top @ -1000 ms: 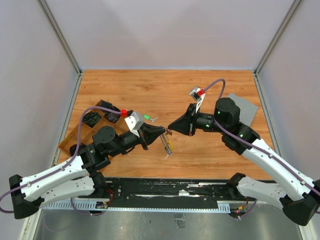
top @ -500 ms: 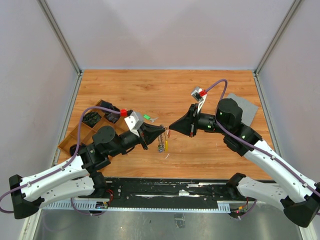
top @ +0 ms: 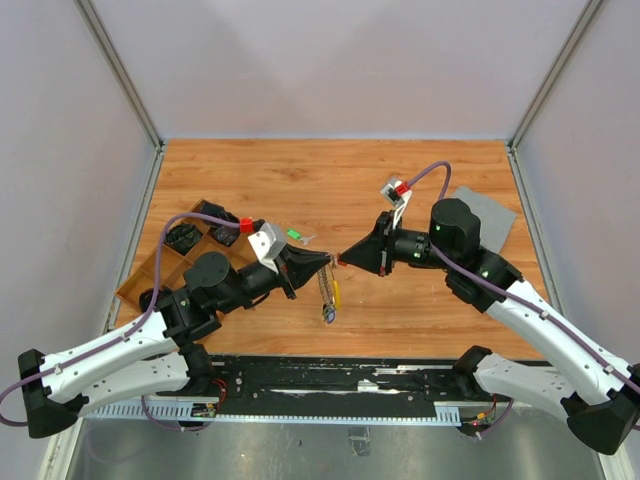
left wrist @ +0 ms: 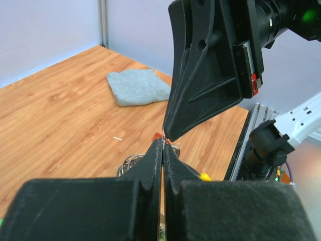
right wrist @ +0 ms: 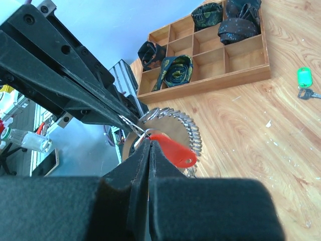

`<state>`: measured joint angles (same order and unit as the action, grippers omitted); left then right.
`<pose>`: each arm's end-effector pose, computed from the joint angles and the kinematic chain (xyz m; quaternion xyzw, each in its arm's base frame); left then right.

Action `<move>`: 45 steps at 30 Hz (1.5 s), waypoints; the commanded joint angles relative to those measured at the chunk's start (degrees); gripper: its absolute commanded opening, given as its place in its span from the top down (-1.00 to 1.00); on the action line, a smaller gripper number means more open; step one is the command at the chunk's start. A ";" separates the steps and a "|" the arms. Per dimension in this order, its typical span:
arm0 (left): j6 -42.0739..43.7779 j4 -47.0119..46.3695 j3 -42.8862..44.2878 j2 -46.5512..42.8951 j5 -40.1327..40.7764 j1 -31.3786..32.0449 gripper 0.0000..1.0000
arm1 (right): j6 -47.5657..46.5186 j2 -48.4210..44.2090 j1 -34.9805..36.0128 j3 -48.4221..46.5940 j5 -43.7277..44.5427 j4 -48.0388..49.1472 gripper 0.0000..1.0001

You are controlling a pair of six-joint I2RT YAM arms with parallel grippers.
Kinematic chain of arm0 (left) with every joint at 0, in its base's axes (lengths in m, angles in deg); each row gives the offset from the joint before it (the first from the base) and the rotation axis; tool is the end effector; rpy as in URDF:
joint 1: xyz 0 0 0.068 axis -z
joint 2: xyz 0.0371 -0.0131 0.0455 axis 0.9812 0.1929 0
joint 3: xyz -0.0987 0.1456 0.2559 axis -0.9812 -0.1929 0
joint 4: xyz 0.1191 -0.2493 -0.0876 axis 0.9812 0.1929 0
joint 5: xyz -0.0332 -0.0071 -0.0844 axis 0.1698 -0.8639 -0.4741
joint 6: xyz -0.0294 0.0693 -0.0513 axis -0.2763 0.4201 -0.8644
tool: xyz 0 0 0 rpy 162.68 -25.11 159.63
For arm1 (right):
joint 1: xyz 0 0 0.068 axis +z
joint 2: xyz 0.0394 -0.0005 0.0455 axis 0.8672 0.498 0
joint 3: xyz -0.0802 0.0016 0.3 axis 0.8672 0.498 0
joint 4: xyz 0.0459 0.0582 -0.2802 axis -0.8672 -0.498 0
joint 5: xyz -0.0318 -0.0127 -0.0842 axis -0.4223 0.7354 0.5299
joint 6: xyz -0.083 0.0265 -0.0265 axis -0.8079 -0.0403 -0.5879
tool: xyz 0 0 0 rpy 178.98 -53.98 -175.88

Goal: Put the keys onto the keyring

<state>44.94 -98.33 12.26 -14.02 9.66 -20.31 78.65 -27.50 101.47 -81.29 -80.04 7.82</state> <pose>0.1206 -0.2009 0.3796 0.2982 0.5968 -0.4092 0.6225 0.1651 0.2060 0.4114 -0.2722 0.6818 0.5466 0.4028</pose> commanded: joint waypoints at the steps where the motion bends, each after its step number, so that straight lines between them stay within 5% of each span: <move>1: -0.09 -4.86 1.16 -0.96 -0.24 -0.33 0.99 | -0.84 -0.08 1.66 0.51 1.50 -1.96 0.99; 9: -0.10 -4.97 1.10 -0.94 -0.65 -0.38 0.99 | -2.54 -0.66 1.88 0.12 3.22 -3.22 0.97; 14: -0.36 -4.79 1.10 -1.37 -1.19 -0.37 0.99 | -5.18 -3.65 1.89 -0.22 6.28 -4.03 0.46; 19: -0.55 -5.12 1.15 -1.65 -2.37 -0.35 0.99 | -3.61 -5.60 1.88 1.78 3.75 1.61 0.17; 25: -0.82 -6.28 0.85 -1.66 -4.54 -0.32 0.99 | -0.17 -4.34 1.86 2.42 0.95 6.22 0.06; 28: -0.82 -6.58 0.84 -1.71 -5.17 -0.36 0.99 | 0.59 -3.82 1.84 2.62 0.29 7.46 0.07; 45: -0.90 -6.76 0.31 -1.56 -4.31 -0.30 0.99 | 3.00 -3.58 1.87 3.15 -2.50 10.58 0.86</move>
<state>44.26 -101.12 12.26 -14.70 5.66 -20.31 80.53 -30.41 102.52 -78.41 -81.22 15.21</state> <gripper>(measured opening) 0.018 0.098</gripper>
